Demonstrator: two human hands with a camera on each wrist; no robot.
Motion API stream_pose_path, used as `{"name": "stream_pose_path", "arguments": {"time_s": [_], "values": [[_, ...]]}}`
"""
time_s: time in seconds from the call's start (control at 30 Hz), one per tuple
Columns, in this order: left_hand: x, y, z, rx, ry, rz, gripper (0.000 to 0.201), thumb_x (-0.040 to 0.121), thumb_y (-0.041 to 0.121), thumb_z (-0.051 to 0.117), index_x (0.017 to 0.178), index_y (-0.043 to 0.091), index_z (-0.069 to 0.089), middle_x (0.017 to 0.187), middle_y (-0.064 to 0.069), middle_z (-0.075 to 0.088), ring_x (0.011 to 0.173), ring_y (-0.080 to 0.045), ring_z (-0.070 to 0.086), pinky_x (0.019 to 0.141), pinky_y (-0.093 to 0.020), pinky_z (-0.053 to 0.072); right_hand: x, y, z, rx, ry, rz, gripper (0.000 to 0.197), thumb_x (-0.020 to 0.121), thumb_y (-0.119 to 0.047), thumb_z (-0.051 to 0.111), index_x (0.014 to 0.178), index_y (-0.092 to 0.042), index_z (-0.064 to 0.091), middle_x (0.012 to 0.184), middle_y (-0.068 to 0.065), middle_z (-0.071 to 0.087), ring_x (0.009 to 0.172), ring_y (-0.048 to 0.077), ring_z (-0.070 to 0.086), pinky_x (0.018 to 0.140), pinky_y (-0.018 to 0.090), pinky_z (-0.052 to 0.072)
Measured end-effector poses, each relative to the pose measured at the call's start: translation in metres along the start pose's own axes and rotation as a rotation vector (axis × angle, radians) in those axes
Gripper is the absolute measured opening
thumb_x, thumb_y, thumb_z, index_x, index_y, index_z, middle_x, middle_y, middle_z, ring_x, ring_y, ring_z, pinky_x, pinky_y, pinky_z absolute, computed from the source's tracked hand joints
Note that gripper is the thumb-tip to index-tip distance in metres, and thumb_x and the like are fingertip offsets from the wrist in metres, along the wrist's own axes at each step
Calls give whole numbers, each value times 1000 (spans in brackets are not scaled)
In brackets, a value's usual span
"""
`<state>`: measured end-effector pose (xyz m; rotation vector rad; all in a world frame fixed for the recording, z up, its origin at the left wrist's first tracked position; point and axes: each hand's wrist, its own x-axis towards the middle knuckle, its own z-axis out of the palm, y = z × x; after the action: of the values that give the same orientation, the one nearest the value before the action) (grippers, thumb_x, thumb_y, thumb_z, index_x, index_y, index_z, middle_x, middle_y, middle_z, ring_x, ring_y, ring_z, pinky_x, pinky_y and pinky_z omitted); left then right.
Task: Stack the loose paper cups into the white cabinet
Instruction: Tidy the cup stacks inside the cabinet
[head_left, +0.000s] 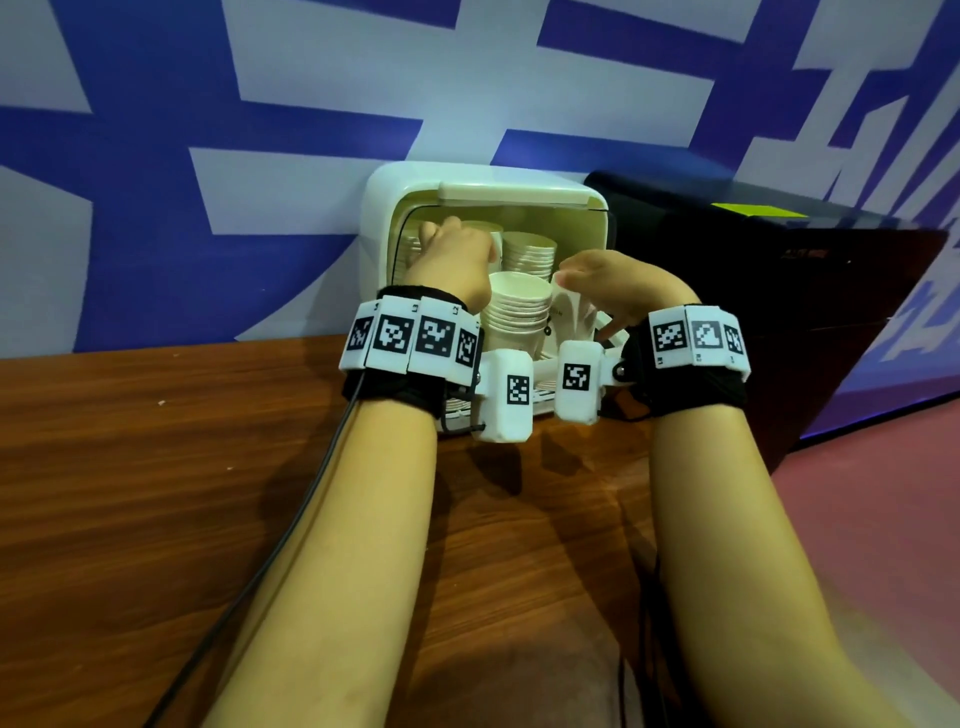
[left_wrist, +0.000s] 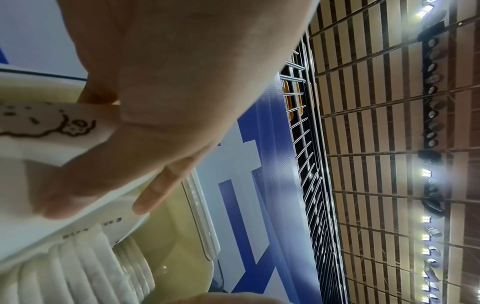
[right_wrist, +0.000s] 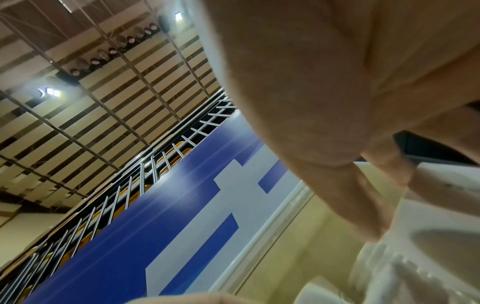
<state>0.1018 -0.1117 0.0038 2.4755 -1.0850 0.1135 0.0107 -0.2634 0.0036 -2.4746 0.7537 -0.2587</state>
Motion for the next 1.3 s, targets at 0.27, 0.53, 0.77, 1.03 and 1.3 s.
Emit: {"name": "stream_pose_path", "arguments": {"time_s": [0.27, 0.53, 0.77, 1.03, 1.3], "values": [[1, -1, 2, -29, 72, -17, 52, 86, -2, 62, 132, 22, 54, 138, -10, 38, 134, -31, 25, 109, -43, 30, 10, 10, 15, 46, 169, -40, 55, 81, -5, 72, 131, -19, 54, 130, 7, 54, 111, 25, 58, 90, 43, 55], [2, -1, 4, -17, 88, -19, 51, 87, -1, 61, 132, 22, 53, 138, -10, 39, 134, -31, 27, 108, -43, 31, 13, 12, 21, -27, 171, -80, 59, 88, -12, 67, 143, -20, 45, 140, 11, 51, 123, 27, 53, 96, 40, 52], [-1, -1, 1, -25, 80, -26, 57, 84, -2, 65, 135, 19, 50, 140, -12, 38, 136, -31, 26, 110, -44, 29, 7, 0, 6, -138, 211, -71, 67, 77, -20, 79, 136, -16, 48, 141, 8, 36, 118, 24, 49, 102, 32, 37], [-2, -5, -2, -73, 57, -87, 72, 78, -4, 71, 140, 21, 42, 143, -12, 31, 135, -33, 32, 106, -44, 35, -4, -14, 15, -207, 84, -74, 76, 65, -29, 88, 130, -30, 50, 133, 7, 38, 106, 23, 50, 94, 36, 45], [0, -3, 3, -108, 104, -88, 67, 80, -6, 68, 137, 22, 45, 143, -11, 31, 135, -33, 29, 105, -44, 35, 8, -18, 31, -213, 136, -134, 25, 67, -20, 87, 82, -14, 68, 88, 6, 65, 86, 20, 60, 72, 28, 44]]}}
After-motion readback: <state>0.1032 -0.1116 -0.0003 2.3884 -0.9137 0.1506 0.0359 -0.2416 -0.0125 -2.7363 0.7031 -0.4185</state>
